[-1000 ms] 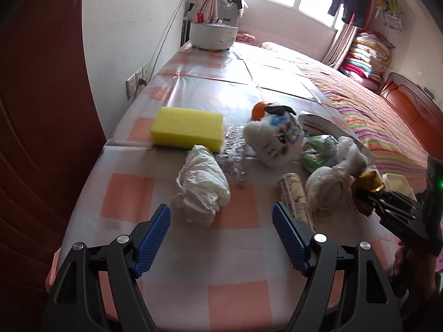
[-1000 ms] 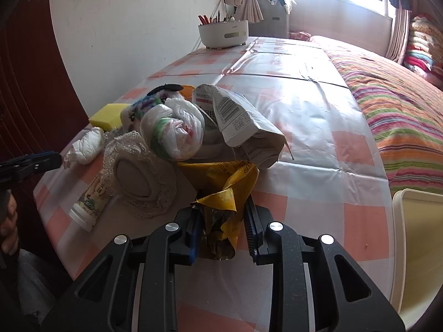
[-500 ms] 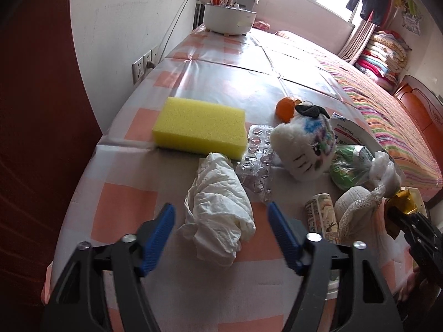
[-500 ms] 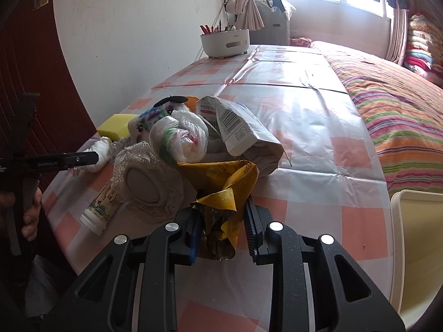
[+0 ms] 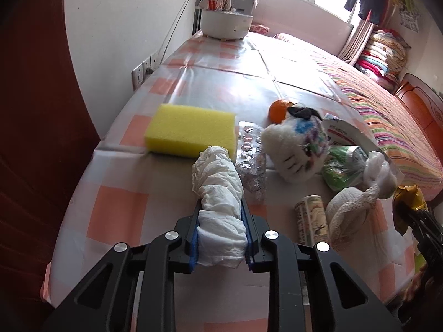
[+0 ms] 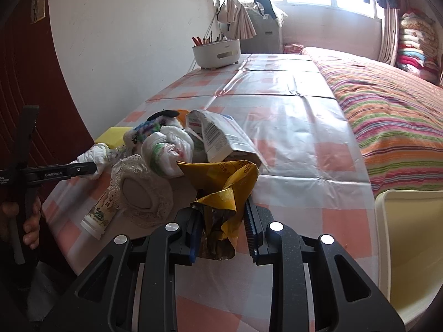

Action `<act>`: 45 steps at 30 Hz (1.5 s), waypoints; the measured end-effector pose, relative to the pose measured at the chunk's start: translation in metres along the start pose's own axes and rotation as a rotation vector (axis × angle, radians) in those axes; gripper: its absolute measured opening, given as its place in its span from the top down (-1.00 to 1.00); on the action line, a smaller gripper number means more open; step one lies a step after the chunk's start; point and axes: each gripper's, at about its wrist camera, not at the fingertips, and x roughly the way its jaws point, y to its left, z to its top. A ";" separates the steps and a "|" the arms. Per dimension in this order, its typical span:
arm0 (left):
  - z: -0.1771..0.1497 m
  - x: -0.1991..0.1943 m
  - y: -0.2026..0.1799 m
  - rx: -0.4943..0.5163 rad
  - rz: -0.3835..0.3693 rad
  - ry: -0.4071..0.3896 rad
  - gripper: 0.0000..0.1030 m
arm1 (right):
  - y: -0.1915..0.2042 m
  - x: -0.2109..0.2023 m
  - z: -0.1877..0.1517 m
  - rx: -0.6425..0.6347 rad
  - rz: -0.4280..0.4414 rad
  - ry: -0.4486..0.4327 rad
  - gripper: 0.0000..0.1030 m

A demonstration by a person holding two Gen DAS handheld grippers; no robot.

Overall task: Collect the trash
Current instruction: 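Carry tissue and wrapper over the cream bin and open both tools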

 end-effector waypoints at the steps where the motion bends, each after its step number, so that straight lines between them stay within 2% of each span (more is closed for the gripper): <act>1: 0.001 -0.001 -0.001 0.001 -0.004 -0.006 0.54 | -0.002 -0.001 0.000 0.004 -0.002 -0.003 0.50; 6: 0.002 -0.013 -0.015 0.012 -0.011 -0.052 0.54 | -0.008 -0.007 0.001 0.014 -0.006 -0.019 0.50; 11: 0.006 -0.025 -0.035 0.027 -0.066 -0.099 0.54 | -0.013 -0.012 0.001 0.020 -0.020 -0.034 0.50; 18: 0.008 -0.033 -0.069 0.060 -0.137 -0.124 0.54 | -0.026 -0.022 0.000 0.045 -0.041 -0.055 0.51; 29: 0.003 -0.033 -0.134 0.152 -0.236 -0.124 0.53 | -0.052 -0.039 -0.007 0.087 -0.088 -0.080 0.50; 45: -0.012 -0.021 -0.221 0.273 -0.364 -0.077 0.53 | -0.104 -0.070 -0.022 0.192 -0.182 -0.127 0.50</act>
